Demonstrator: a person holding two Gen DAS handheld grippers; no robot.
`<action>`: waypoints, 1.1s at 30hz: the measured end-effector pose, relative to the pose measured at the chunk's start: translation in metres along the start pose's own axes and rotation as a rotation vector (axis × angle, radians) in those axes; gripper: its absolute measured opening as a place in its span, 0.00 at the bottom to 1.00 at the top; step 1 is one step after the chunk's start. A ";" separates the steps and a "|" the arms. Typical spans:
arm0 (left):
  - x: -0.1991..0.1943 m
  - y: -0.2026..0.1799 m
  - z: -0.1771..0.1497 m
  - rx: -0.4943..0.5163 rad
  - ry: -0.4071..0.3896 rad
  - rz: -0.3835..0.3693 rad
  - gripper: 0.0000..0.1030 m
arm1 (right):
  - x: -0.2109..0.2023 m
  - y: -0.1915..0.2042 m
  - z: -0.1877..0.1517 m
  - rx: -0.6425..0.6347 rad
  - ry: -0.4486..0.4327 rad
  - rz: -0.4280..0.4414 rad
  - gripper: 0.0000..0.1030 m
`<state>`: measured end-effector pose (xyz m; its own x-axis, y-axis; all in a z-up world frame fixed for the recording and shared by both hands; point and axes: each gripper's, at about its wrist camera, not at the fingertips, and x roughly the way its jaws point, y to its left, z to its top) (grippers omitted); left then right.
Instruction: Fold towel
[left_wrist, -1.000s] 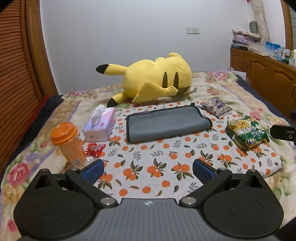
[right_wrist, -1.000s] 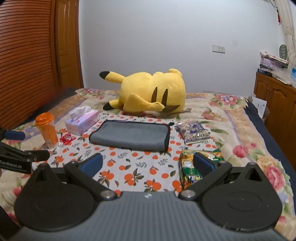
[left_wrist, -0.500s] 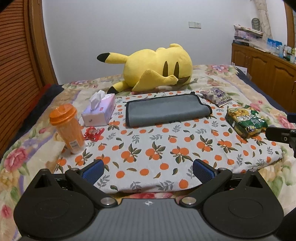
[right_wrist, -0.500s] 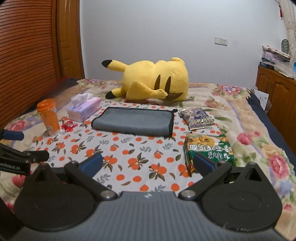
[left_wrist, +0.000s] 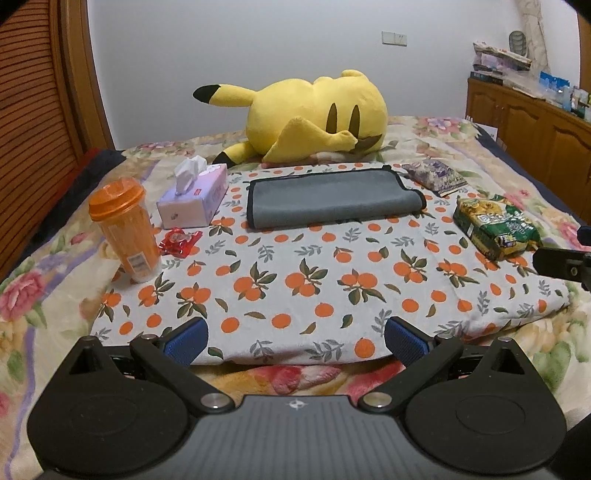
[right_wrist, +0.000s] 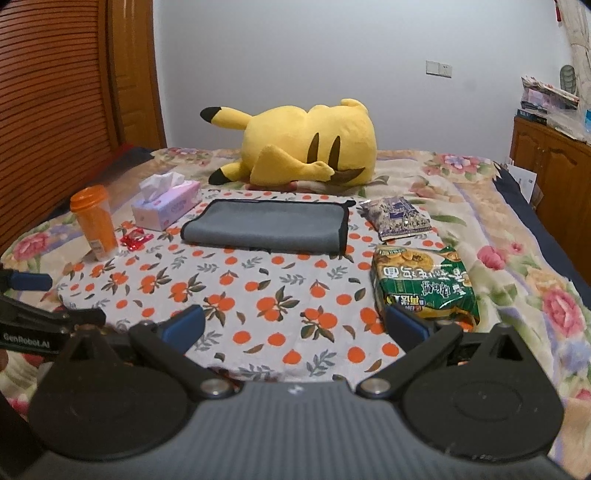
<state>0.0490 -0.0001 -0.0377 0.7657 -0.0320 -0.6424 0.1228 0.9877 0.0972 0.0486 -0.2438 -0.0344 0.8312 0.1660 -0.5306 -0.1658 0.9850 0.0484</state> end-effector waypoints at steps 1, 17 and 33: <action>0.002 0.000 -0.001 0.003 0.000 0.002 1.00 | 0.001 -0.001 -0.001 0.004 0.003 -0.002 1.00; 0.006 0.002 -0.012 -0.001 -0.021 -0.001 1.00 | 0.012 -0.004 -0.009 0.012 0.022 -0.045 1.00; -0.001 0.008 -0.012 -0.029 -0.055 0.006 1.00 | 0.009 -0.008 -0.009 0.018 0.006 -0.054 1.00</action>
<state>0.0415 0.0094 -0.0458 0.7999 -0.0333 -0.5992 0.1003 0.9918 0.0787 0.0528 -0.2502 -0.0470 0.8357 0.1118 -0.5376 -0.1108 0.9933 0.0344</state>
